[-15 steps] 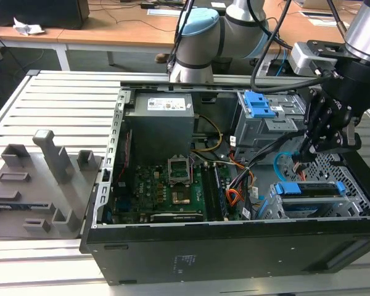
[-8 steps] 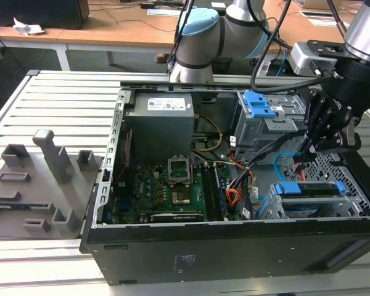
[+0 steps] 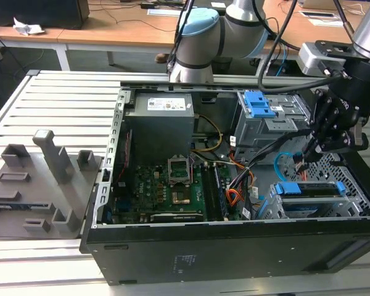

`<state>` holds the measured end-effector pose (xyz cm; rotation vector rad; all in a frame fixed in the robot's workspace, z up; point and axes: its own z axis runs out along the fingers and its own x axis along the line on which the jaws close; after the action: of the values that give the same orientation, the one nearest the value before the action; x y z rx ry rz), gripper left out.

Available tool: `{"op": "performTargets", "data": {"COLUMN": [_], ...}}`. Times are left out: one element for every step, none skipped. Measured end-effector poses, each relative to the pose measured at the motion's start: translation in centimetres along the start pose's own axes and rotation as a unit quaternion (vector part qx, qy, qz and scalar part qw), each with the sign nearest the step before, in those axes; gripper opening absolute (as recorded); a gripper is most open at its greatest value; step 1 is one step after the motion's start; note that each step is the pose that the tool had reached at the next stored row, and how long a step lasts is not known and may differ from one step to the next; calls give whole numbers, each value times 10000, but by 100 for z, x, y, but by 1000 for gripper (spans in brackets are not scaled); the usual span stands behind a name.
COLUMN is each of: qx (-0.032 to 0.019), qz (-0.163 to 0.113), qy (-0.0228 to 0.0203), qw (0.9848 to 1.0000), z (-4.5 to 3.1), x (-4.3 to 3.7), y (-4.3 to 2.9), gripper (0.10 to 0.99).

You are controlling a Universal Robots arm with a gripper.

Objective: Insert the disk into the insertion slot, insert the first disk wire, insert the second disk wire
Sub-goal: 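Insert the first disk wire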

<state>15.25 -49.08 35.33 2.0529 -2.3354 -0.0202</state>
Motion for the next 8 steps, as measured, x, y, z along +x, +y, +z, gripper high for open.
{"op": "performTargets", "data": {"qx": [0,0,0,0,0,0,0,0], "qz": [1,1,1,1,1,1,1,1], "qy": [1,0,1,1,0,0,1,0], "qw": [10000,10000,10000,10000,10000,10000,10000,10000], "z": [-1,0,-1,0,1,1,1,1], "x": [4,19,33,49,82,101,123,144], "y": [-1,-4,-6,-8,-12,-14,-17,-20], "gripper": [165,165,165,165,165,165,165,165]}}
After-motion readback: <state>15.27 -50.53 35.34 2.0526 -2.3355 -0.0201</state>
